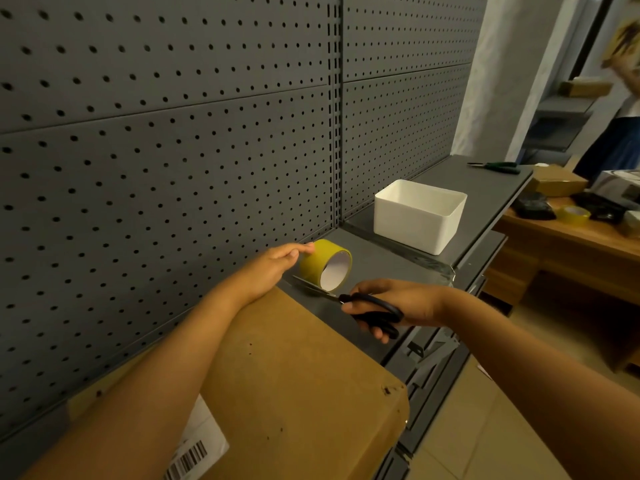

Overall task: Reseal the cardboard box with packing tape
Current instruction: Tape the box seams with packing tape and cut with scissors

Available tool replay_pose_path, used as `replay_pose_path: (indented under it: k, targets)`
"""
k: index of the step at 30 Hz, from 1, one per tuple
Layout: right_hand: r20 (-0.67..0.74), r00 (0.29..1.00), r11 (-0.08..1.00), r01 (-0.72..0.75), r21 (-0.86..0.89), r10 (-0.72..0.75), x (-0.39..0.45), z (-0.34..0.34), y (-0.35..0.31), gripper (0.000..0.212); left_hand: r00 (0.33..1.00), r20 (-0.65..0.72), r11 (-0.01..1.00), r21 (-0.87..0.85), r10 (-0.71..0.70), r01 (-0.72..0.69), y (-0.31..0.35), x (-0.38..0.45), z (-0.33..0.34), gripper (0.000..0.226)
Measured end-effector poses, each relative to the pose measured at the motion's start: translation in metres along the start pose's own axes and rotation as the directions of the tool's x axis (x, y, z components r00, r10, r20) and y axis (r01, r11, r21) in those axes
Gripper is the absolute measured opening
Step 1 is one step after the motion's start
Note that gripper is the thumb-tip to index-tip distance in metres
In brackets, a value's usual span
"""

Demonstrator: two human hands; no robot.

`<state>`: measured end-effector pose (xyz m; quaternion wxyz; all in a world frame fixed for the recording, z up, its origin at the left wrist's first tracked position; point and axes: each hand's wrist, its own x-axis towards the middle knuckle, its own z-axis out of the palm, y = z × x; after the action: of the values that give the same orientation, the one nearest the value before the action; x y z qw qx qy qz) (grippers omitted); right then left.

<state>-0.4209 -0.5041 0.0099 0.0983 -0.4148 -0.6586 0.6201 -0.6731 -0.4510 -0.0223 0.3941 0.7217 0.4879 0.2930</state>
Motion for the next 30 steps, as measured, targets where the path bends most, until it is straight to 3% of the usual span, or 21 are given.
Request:
replay_pose_path:
  k: [22, 30]
  targets:
    - [0.033, 0.996, 0.997, 0.079, 0.015, -0.08, 0.021, 0.013, -0.004, 0.023, 1.0, -0.009, 0.999, 0.035, 0.008, -0.008, 0.005, -0.003, 0.002, 0.034]
    - [0.014, 0.993, 0.99, 0.117, -0.073, -0.116, 0.02, 0.016, -0.006, 0.03, 1.0, -0.01, 0.998, 0.064, 0.001, 0.0, 0.009, -0.005, 0.002, 0.034]
